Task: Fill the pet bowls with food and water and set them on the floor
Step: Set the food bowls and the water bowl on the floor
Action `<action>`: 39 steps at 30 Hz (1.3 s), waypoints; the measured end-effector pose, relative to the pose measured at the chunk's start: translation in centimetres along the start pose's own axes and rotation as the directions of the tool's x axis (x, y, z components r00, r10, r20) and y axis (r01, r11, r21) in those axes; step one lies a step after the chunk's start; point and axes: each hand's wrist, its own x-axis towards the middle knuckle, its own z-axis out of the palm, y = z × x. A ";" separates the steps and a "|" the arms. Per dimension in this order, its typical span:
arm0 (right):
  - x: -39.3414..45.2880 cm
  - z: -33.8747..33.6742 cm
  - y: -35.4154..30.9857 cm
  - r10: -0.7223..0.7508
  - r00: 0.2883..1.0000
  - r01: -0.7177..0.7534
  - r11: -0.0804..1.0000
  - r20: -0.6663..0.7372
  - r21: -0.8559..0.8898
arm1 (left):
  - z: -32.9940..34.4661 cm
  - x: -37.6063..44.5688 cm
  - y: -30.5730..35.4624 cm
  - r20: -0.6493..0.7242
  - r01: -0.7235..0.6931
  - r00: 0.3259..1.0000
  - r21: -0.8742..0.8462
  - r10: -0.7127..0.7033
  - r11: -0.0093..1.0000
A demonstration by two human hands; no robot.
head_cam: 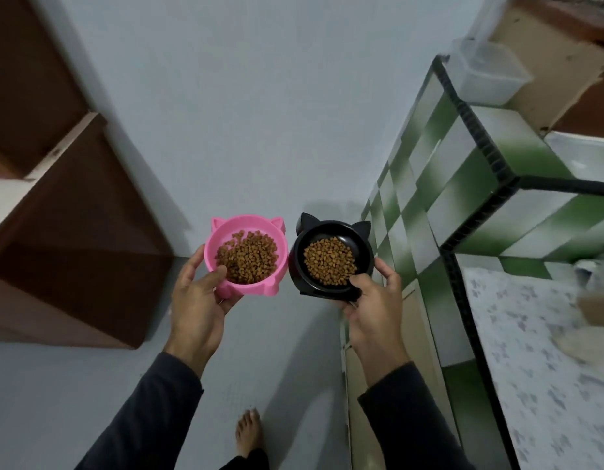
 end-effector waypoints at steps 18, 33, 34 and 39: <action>19.6 6.3 4.4 0.047 0.997 -0.048 0.998 -0.057 -0.031 | 3.6 17.7 -4.8 -0.001 0.015 1.000 0.062 -0.015 0.998; 38.4 4.7 16.9 0.074 0.985 -0.087 0.993 -0.154 -0.075 | 0.7 35.3 -19.7 -0.071 0.103 0.993 0.054 -0.099 0.993; 39.8 4.3 18.2 0.075 0.985 -0.088 0.993 -0.156 -0.080 | 0.1 36.7 -21.1 -0.076 0.106 0.992 0.057 -0.101 0.993; 46.8 2.0 25.6 0.098 0.981 -0.114 0.990 -0.169 -0.084 | -3.3 43.1 -28.7 -0.101 0.125 0.988 0.064 -0.118 0.990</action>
